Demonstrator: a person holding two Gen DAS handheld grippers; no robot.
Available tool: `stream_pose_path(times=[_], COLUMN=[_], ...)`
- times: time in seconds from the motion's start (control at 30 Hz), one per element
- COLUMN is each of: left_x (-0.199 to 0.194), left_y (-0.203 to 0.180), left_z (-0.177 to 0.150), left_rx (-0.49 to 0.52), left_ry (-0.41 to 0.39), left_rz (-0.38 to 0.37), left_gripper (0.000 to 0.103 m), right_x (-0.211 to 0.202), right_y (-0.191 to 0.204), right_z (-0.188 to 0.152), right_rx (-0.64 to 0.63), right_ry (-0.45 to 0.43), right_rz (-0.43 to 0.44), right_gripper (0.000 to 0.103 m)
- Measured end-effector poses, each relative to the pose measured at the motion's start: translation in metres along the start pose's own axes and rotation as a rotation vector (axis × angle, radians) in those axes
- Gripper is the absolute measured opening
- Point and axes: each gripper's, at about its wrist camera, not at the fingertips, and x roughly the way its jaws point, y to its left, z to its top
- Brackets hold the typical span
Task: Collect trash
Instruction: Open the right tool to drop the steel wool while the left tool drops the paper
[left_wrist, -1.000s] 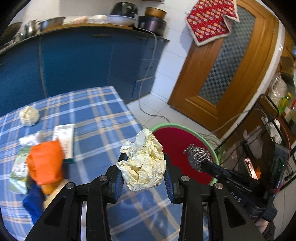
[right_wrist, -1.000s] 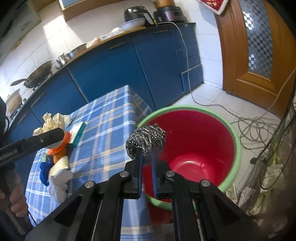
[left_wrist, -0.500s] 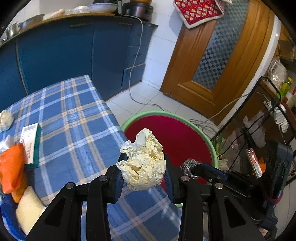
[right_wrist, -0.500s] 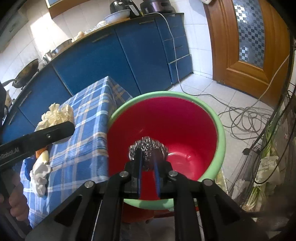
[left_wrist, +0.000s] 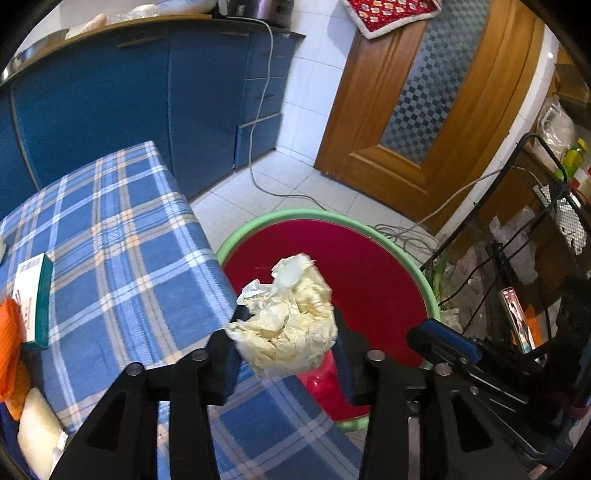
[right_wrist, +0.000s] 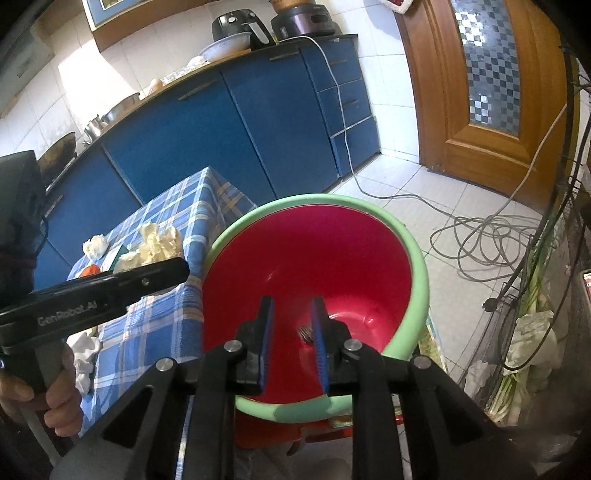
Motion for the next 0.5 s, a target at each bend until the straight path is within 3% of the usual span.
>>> stream_pose_path(times=[0.37,0.5], left_x=[-0.004,-0.009], left_y=[0.001,0.002], left_z=[0.0,0.0], left_rx=[-0.006,-0.007], left_ry=[0.0,-0.016], left_rz=[0.024,0.026], left_gripper=[0.049,0.062], right_x=[-0.002,-0.006], right_y=[-0.002,-0.002], right_z=[-0.002,-0.001], right_rx=[0.006,0.009], right_ry=[-0.006,-0.02], right_rz=[-0.007,-0.007], right_gripper=[0.026,0.031])
